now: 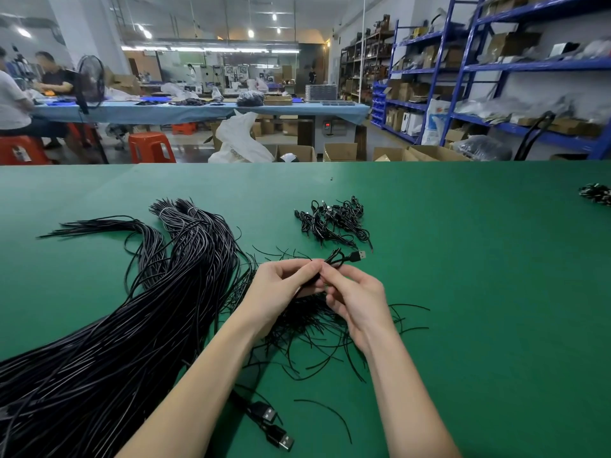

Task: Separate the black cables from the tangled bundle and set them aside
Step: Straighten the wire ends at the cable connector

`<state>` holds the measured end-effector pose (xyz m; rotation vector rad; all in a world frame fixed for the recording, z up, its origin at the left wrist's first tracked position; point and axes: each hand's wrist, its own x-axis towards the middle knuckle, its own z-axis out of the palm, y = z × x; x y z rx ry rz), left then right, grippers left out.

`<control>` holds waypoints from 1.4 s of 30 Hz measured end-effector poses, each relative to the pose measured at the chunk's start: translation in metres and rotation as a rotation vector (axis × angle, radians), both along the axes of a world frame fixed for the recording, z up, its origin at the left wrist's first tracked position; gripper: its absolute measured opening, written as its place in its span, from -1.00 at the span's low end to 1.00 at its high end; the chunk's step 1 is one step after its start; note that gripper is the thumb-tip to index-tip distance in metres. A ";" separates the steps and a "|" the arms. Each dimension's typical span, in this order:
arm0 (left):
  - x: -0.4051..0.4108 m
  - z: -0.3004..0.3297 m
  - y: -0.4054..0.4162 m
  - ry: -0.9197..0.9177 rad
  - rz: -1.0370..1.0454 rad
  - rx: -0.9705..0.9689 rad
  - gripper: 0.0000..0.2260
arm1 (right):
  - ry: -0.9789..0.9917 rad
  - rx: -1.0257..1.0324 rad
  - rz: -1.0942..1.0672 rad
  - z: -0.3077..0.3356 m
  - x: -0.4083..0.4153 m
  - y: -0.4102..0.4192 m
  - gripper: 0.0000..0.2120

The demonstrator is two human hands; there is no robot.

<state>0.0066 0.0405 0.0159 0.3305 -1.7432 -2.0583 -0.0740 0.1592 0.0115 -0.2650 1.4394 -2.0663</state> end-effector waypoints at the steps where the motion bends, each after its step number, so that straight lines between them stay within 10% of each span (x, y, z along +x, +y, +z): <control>1: -0.001 0.000 0.000 0.001 0.010 0.046 -0.77 | 0.017 -0.004 0.002 0.000 0.000 0.000 -0.89; 31: 0.019 0.023 -0.016 -0.128 -0.352 0.076 -0.83 | 0.412 0.042 0.591 0.002 -0.030 0.037 -0.85; 36: 0.025 0.035 -0.015 -0.305 -0.526 -0.237 -0.93 | 0.663 0.360 0.776 0.015 -0.044 0.046 -0.90; 42: 0.017 0.046 -0.009 -0.454 -0.186 -0.852 -0.90 | 1.102 0.799 0.540 0.037 -0.041 0.028 -0.89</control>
